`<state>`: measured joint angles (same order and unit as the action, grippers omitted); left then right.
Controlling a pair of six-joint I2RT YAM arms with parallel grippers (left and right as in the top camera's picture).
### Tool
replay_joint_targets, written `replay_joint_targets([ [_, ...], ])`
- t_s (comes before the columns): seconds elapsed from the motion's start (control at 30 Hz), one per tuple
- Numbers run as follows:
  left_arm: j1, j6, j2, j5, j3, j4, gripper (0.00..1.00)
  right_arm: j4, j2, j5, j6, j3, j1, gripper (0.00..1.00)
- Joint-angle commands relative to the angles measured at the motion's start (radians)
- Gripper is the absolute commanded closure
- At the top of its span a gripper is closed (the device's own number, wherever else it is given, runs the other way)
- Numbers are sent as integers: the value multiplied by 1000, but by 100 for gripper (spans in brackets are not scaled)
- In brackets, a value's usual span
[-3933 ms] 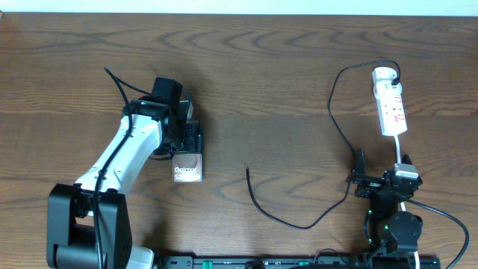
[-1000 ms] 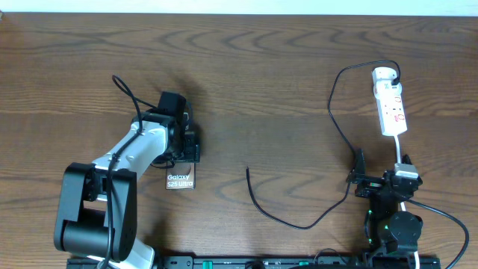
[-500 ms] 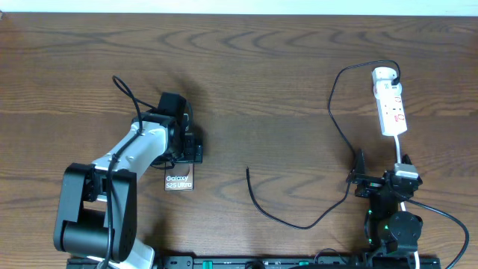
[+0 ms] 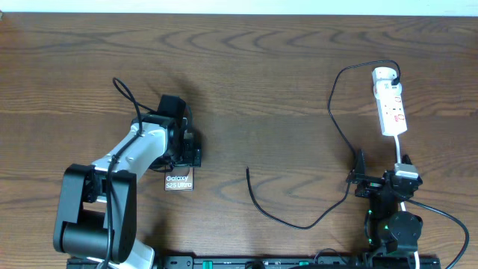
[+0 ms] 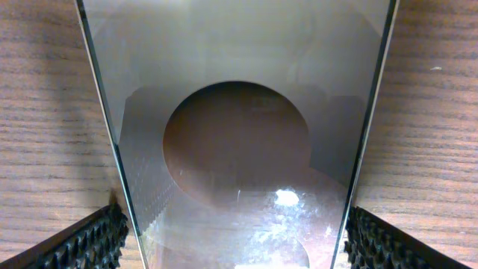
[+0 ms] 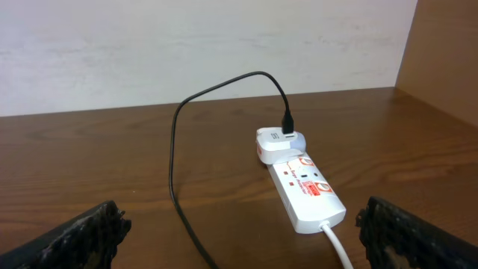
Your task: Plug charger to phone and switch on socket
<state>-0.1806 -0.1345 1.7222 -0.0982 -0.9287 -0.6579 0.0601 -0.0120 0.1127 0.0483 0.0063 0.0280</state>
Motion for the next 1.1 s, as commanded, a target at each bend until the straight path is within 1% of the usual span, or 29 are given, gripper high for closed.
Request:
replay_joint_targets([
  [0.0, -1, -10, 23, -29, 42, -13, 8, 4, 5, 9, -1, -1, 5, 1],
  [0.47, -1, -5, 23, -12, 67, 25, 8, 4, 5, 9, -1, -1, 5, 1],
  [0.63, -1, -6, 23, 7, 69, 32, 8, 4, 5, 9, -1, -1, 5, 1],
  [0.8, -1, -10, 23, 56, 70, 43, 8, 4, 5, 9, -1, -1, 5, 1],
  [1.07, -1, -9, 23, 66, 74, 47, 8, 4, 5, 9, -1, -1, 5, 1],
])
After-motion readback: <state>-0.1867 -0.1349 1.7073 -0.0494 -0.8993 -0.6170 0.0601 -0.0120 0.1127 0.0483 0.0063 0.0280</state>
